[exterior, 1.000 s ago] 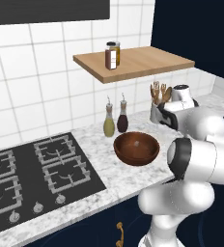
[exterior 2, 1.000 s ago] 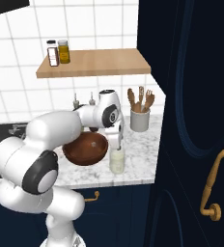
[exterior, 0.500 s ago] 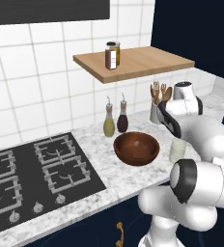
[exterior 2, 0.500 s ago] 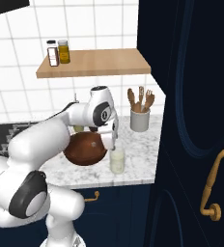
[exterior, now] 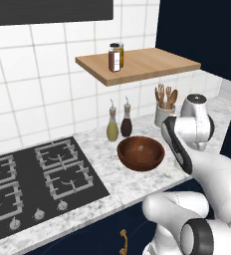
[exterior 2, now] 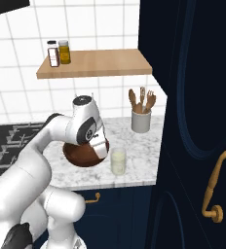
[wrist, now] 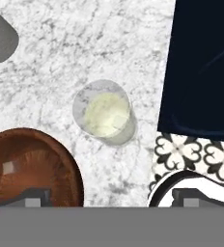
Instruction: Grab a lemon wedge from the fridge and one ice cube from the ice bowl, and put them in the glass of lemonade.
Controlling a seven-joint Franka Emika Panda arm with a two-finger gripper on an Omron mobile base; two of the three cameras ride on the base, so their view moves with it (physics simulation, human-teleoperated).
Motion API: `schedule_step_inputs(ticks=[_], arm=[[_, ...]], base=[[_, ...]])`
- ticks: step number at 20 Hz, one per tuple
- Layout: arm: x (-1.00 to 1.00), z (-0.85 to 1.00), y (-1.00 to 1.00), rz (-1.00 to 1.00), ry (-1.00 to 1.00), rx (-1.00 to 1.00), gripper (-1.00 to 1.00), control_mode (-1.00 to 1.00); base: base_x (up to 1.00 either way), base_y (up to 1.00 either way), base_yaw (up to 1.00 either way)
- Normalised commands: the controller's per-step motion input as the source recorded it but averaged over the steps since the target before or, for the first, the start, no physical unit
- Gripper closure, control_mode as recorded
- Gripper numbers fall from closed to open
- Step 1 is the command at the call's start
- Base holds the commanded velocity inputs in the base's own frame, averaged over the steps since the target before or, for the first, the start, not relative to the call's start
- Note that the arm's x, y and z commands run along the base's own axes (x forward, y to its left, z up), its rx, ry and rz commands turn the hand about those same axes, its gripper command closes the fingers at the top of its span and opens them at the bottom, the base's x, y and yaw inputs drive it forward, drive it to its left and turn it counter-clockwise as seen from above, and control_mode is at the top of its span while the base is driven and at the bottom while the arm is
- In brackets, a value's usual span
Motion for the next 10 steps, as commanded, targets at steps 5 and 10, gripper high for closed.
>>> schedule_step_inputs(ticks=[5,10], arm=[[-0.32,0.26,0.47,0.62,0.00,0.08,-1.00,-1.00],[-0.86,0.37,0.83,0.30,0.01,-0.17,-1.00,-1.00]], base=[[0.00,0.00,0.00],[0.00,0.00,0.00]])
